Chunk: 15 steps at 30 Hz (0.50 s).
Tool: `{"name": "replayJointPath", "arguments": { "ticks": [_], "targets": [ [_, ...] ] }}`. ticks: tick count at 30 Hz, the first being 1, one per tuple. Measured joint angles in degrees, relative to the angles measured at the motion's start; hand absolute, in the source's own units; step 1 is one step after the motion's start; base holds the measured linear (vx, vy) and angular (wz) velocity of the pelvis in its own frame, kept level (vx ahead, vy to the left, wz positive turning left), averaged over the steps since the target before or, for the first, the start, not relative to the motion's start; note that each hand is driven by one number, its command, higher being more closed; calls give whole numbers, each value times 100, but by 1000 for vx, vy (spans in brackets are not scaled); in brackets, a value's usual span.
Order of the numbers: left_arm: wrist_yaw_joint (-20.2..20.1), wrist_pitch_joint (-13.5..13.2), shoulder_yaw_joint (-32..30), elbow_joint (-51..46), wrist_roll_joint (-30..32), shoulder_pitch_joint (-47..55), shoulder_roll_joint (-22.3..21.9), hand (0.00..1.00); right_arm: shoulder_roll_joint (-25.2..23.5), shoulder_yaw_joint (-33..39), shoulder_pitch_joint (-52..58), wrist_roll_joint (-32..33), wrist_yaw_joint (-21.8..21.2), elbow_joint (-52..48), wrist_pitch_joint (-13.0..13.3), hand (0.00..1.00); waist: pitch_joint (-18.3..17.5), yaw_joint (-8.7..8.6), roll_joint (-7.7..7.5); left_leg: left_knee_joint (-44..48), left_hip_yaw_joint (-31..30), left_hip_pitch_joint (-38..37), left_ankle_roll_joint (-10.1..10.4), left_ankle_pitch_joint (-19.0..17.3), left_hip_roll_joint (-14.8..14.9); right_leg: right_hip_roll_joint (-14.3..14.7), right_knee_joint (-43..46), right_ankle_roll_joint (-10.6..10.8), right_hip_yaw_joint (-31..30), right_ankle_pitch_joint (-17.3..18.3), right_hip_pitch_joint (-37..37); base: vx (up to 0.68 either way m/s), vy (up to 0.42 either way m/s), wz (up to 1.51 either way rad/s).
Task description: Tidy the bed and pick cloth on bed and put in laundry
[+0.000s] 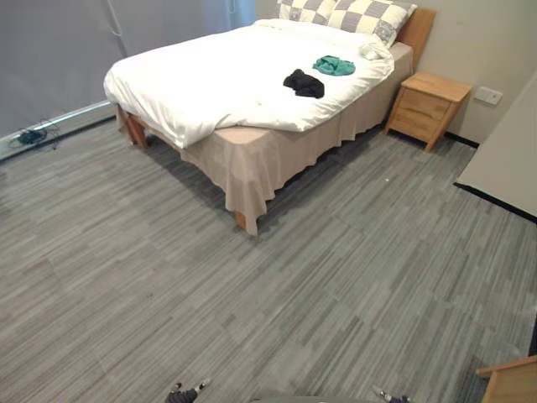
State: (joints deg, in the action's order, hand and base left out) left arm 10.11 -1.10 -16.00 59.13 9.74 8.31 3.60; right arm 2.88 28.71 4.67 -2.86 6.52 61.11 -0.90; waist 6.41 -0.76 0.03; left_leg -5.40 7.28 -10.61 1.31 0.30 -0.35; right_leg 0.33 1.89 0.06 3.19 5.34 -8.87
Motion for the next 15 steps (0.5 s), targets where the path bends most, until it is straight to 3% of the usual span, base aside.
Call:
{"name": "replayJointPath", "arguments": {
  "ticks": [4, 15],
  "targets": [
    [12, 0, 0, 1, -2, 9, -47, 0, -10, -2, -48, 2, 1, -1, 0, 0, 65, -2, 90, -2, 1, -7, 0, 0, 8, 6, 0, 2, 11, 1, -31, -21, -25, 2],
    [9, -11, 10, 3, -17, 65, -75, 0, -36, -52, 53, 55, -1, 11, -1, 0, 92, -1, 58, -46, 53, 0, 18, -16, 39, 29, -16, 28, 55, 16, 6, -80, -26, 2]
  ]
}}
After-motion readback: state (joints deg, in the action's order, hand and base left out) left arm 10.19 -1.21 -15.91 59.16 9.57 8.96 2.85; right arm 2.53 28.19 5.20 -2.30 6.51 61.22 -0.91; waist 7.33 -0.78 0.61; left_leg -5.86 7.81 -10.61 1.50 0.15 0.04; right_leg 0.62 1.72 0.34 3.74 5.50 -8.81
